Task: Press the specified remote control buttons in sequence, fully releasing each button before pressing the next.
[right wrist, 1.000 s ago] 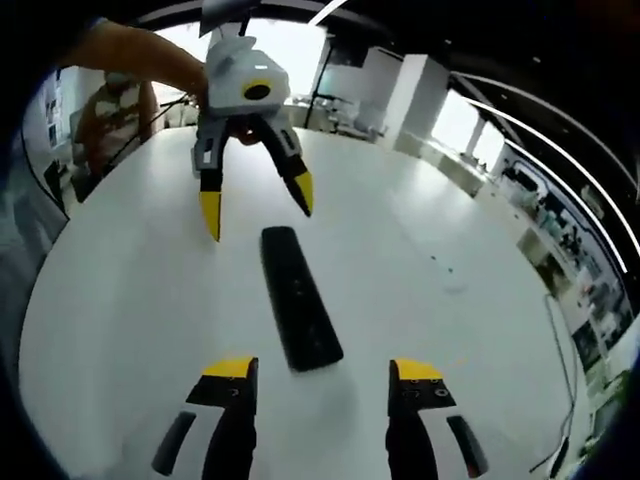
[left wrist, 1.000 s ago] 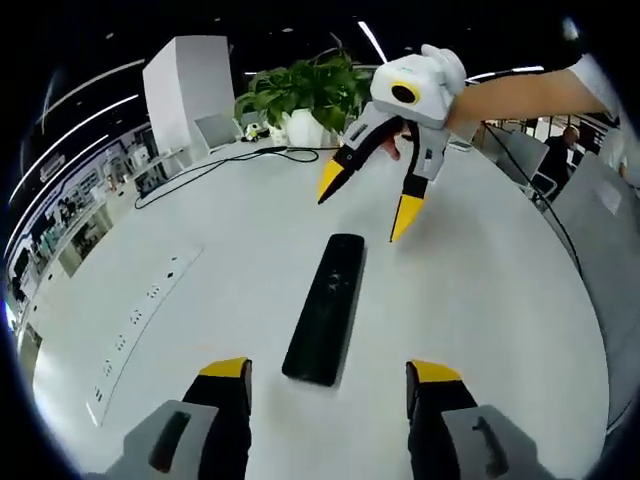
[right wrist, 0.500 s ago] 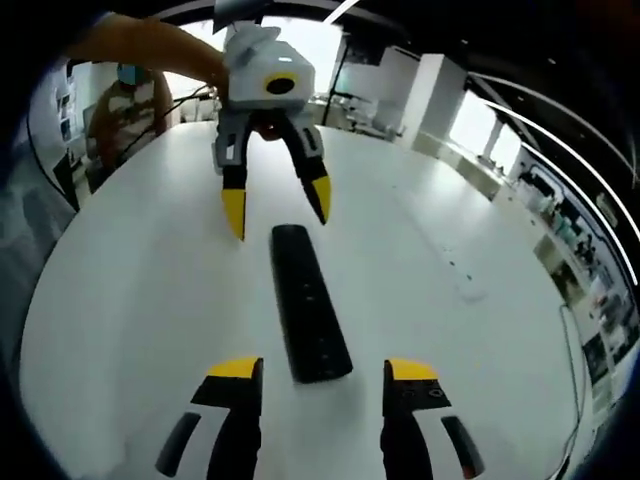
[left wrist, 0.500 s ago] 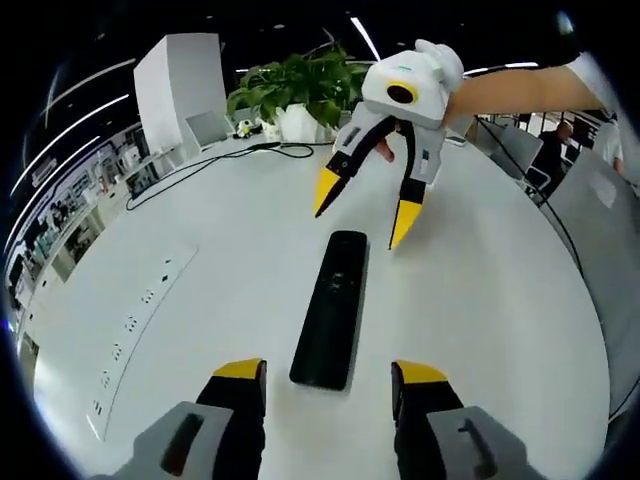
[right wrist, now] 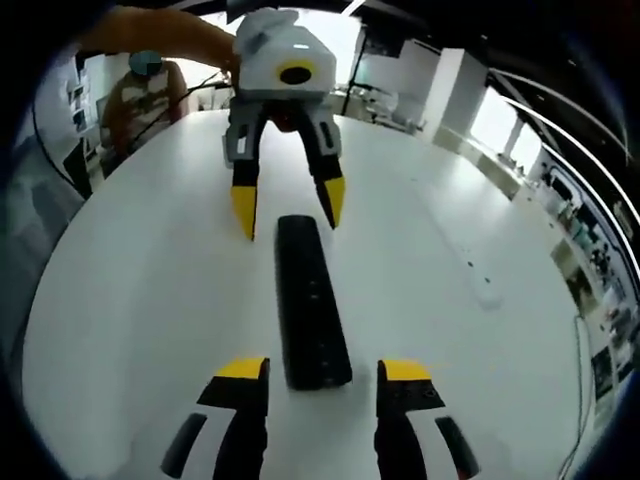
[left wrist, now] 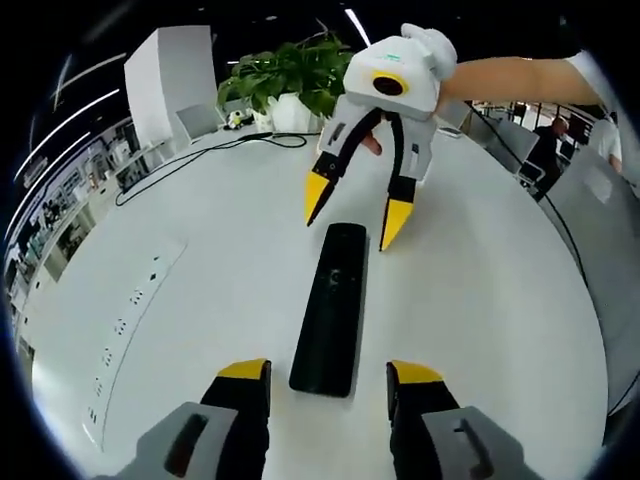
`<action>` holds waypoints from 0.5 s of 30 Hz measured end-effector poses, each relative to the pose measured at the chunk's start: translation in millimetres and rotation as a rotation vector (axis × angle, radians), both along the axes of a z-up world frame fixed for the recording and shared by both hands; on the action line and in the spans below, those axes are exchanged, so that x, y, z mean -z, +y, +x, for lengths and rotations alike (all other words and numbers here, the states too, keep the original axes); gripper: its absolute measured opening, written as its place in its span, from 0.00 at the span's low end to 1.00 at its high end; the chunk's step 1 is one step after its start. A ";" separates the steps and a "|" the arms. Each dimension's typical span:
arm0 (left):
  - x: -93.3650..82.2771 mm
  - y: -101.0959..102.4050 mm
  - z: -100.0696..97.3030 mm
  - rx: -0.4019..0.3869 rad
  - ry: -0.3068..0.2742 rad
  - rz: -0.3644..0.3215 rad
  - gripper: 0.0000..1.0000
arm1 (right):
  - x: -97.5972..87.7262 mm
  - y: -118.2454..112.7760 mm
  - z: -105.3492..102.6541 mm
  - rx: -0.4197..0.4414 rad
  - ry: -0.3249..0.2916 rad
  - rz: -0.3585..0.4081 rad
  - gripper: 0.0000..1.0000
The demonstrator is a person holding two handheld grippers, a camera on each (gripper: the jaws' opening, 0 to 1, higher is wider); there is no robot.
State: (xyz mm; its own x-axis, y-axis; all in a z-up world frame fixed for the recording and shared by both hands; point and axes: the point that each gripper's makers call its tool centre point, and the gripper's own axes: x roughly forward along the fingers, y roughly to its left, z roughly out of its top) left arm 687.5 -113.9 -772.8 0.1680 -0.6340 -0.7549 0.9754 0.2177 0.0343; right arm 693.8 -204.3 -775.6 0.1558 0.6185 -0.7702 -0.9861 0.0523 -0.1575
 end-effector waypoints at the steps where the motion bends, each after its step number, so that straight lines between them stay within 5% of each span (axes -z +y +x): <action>1: 0.5 -0.6 0.2 0.000 0.001 0.002 0.47 | 0.5 0.4 0.5 -0.006 -0.001 -0.003 0.38; 15: 4.3 -8.4 -0.9 0.021 0.030 0.025 0.41 | 7.8 10.6 3.2 -0.056 0.047 -0.024 0.26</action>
